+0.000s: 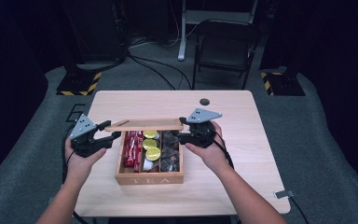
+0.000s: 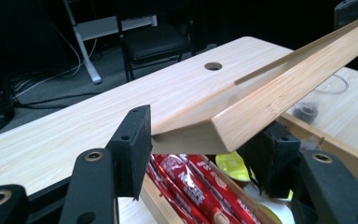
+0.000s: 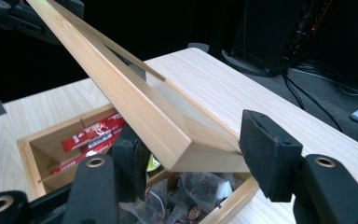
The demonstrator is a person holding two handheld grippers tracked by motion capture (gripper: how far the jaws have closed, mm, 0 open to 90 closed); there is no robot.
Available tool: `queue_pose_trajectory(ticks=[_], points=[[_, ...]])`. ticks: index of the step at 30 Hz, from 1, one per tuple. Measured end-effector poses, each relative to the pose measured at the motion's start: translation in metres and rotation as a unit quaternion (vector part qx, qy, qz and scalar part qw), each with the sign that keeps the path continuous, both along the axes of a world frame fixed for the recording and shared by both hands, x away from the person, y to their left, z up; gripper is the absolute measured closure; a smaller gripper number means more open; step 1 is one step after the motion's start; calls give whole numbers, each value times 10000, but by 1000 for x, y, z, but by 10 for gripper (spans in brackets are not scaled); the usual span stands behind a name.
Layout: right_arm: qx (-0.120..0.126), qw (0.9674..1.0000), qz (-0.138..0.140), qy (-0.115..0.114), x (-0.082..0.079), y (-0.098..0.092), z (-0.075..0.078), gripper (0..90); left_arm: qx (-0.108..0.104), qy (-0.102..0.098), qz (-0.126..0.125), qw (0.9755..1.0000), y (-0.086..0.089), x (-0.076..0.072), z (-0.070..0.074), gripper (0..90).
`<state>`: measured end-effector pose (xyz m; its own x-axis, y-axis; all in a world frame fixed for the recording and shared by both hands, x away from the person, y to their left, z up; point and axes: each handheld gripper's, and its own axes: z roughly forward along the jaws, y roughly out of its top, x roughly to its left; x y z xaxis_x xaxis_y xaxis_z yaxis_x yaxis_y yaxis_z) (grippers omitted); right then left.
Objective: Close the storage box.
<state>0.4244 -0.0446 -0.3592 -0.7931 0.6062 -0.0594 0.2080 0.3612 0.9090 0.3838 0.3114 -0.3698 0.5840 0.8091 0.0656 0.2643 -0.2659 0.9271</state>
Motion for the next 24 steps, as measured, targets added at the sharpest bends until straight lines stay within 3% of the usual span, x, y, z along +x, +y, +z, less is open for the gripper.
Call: queue_pose_trajectory(ticks=[6,12,16,24], points=[[-185,9997,21,-176,-15,1,-11,408,181,-24,-12,9998,-1,-15,-12,449],[-505,9979,-24,-406,-34,4,-21,395,148,20,-13,9999,0,-26,-25,448],[-542,9978,-48,-379,-40,3,-24,383,102,60,-25,9999,1,-30,-30,449],[-362,9993,-3,-48,-45,-4,-32,383,122,165,-59,9998,2,-36,-37,446]])
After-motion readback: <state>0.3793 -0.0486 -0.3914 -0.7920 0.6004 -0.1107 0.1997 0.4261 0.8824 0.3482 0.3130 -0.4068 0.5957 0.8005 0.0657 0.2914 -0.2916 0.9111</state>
